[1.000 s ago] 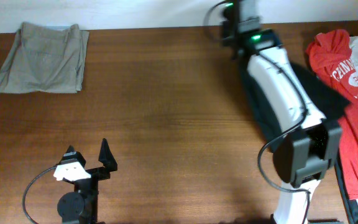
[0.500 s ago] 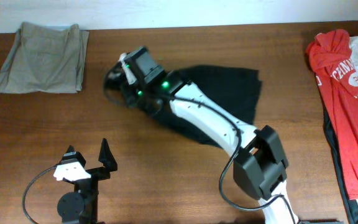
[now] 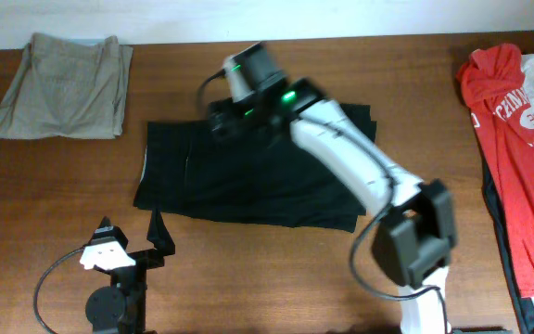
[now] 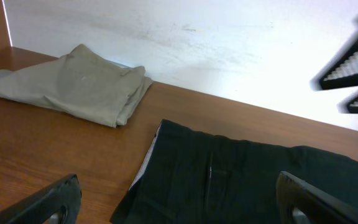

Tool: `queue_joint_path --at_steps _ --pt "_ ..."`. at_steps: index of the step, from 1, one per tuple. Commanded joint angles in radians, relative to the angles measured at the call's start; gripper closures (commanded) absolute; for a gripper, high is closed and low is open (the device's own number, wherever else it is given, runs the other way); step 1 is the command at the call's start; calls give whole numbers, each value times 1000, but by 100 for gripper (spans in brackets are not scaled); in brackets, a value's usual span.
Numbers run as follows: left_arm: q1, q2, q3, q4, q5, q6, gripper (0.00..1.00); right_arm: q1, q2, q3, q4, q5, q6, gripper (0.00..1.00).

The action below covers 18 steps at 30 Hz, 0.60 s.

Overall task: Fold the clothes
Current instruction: 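Pull the black trousers left and lay them flat mid-table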

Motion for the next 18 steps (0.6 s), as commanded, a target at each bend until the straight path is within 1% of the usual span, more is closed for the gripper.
queue_joint_path --at_steps 1,8,10,13,18 --pt "5 -7 -6 0 0 17 1 -160 -110 15 -126 6 7 1" --pt "5 -7 -6 -1 0 17 1 -442 -94 4 -536 25 -16 1" --pt "5 -7 -6 0 0 16 1 -484 -94 -17 -593 25 -16 1" --pt "5 -7 -6 0 0 16 1 -524 -93 -61 -602 25 -16 1" --pt "5 1 -6 -1 0 16 1 -529 -93 -98 -558 25 -15 1"
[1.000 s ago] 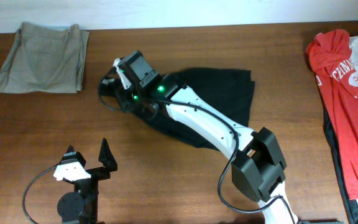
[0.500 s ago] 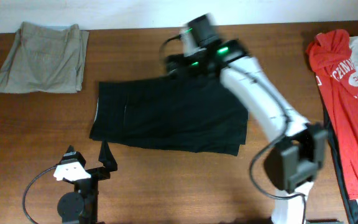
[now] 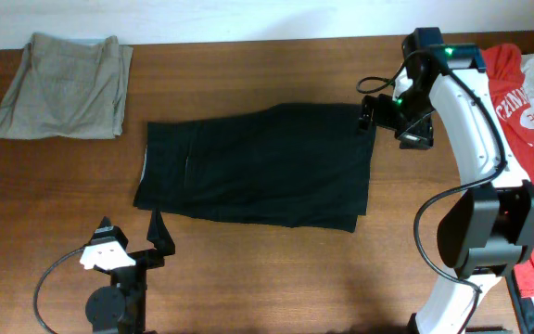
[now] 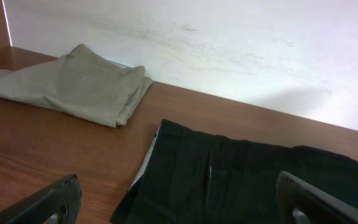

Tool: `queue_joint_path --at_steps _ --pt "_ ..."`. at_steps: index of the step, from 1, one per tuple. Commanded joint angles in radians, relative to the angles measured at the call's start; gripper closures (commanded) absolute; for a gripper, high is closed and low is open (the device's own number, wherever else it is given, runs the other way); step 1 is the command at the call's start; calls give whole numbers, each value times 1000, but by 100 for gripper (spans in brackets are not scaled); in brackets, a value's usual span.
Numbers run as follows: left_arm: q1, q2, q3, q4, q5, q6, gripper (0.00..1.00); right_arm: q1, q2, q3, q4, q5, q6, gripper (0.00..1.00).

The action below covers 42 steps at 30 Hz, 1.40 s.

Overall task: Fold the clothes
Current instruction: 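Pull the black trousers left and lay them flat mid-table, then reach the left gripper to the trousers' left edge and grasp it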

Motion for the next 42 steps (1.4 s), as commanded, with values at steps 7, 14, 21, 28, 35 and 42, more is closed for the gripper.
queue_joint_path --at_steps 7,14,21,28,35,42 --pt "5 3 -6 13 -6 15 1 -2 -2 -11 53 6 -6 1" --pt "5 6 12 191 248 16 1 -2 -2 -11 54 6 -6 1" --pt "5 348 306 143 252 226 1 -2 -2 -11 54 6 -6 1" --pt "5 1028 948 -340 252 432 1 -2 -2 -11 54 6 -6 1" --pt "18 1607 1490 -714 293 480 1 -2 -2 -11 54 6 -6 1" --pt "171 1859 1588 -793 414 568 1 -2 -2 -11 54 6 -6 1"
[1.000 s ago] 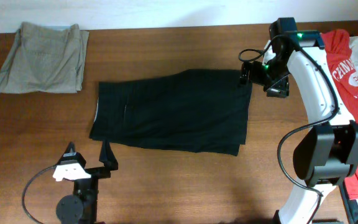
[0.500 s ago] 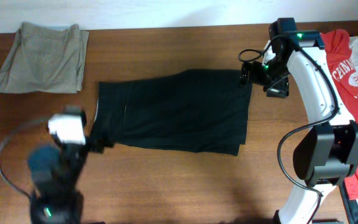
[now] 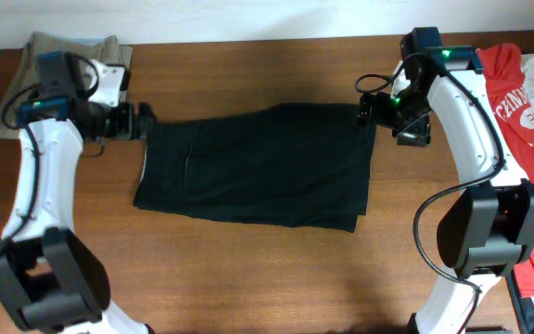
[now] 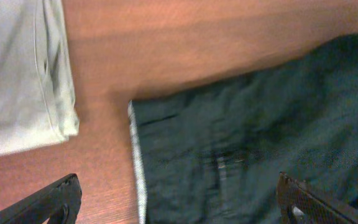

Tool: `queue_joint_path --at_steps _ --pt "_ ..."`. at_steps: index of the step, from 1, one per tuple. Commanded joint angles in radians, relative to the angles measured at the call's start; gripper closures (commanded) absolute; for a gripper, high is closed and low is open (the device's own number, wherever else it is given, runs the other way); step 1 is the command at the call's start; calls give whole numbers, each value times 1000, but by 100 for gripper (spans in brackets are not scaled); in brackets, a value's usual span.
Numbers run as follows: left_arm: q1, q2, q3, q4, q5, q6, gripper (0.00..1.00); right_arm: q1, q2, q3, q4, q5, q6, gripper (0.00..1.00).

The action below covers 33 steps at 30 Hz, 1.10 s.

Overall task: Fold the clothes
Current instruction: 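Reach the left gripper to the trousers' left edge and grasp it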

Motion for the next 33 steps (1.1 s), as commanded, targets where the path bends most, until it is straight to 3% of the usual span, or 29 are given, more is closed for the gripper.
queue_joint_path --at_steps 1,6,18,31,32,33 --pt "114 71 23 -41 173 113 1 -2 -4 1 0 6 -5 1" --pt "170 188 23 -193 235 273 1 -2 -4 1 0 9 -5 1" --pt "164 430 23 -279 298 272 1 -2 -4 1 -1 9 -5 1" --pt "79 515 21 -281 373 271 1 -2 -4 1 -1 9 -5 1" --pt "80 515 21 -280 372 271 19 -2 -4 1 -1 9 -5 1" --pt "80 515 21 -281 372 271 46 -2 -4 1 -1 9 -5 1"
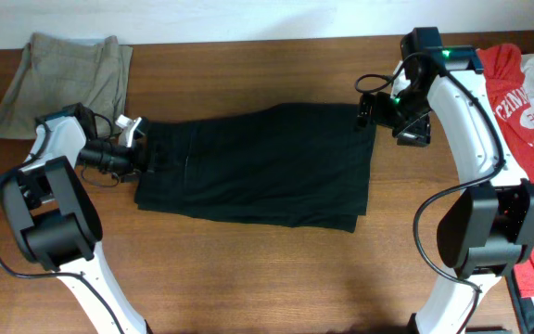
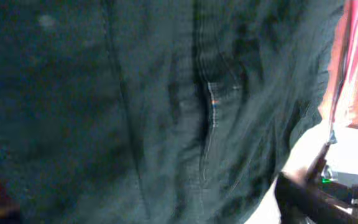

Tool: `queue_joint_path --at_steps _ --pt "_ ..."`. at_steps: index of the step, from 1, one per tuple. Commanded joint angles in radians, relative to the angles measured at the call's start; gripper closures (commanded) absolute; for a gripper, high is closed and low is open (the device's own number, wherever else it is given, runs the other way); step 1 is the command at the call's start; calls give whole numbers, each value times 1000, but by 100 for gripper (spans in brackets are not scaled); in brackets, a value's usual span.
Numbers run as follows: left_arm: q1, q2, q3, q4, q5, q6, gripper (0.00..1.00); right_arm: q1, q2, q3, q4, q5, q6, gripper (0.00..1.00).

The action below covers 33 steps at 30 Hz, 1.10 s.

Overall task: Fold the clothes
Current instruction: 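Reach the left gripper to the trousers' left edge and grasp it, then fold the trousers' left side over toward the right with the left gripper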

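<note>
Black shorts [image 1: 267,167] lie spread flat across the middle of the table. My left gripper [image 1: 143,154] sits at their left waistband edge. Dark fabric [image 2: 166,93] fills the left wrist view, with one of my fingers [image 2: 303,199] showing at the lower right, set wide, so the jaws stand open around the cloth. The right gripper [image 1: 367,113] is at the shorts' upper right corner, touching it; the overhead view does not show whether it is open or shut.
Folded tan trousers [image 1: 63,83] lie at the back left corner. A red shirt [image 1: 513,111] with other garments is piled along the right edge. The right arm arches over the table's right side.
My left gripper was beside the shorts' upper left corner, looking down at the table. Now it is lower and pushed onto the waistband edge. The right arm has not moved.
At first the right arm reached across to the shorts' upper left while the left arm rested at the front edge. Then the right gripper was at the upper right corner, where it has stayed. The left arm was later at the upper left corner, and now at the waistband.
</note>
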Motion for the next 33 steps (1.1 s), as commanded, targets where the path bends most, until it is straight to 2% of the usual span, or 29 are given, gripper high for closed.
queue_joint_path --at_steps 1,2,3,4,6,9,12,19,22,26,28,33 --pt "-13 78 -26 17 -62 16 56 -2 -4 1 0 9 -6 1" --pt "-11 78 -26 16 -62 16 78 -2 -4 1 0 9 -6 1" --pt "-6 78 -21 16 -62 16 92 -2 -4 1 0 9 -6 1" --pt "0 78 -16 16 -75 7 98 -2 -4 1 0 9 -6 1" --pt "13 78 6 16 -151 -84 99 -2 -4 1 0 9 -6 1" --pt "39 78 93 -27 -395 -305 99 -2 -4 1 0 9 -6 1" --pt "61 77 244 -137 -568 -466 99 -2 -4 1 0 9 -6 1" --pt "51 77 669 -410 -584 -529 99 -2 -4 1 0 9 -6 1" --pt "44 77 817 -534 -672 -590 99 -2 -4 1 0 9 -6 1" --pt "36 23 850 -538 -691 -601 99 -2 -4 1 0 9 -6 1" --pt "31 -22 850 -538 -759 -640 99 -2 -4 1 0 9 -6 1" --pt "-29 -116 850 -538 -757 -639 99 -2 -4 1 0 9 -6 1"
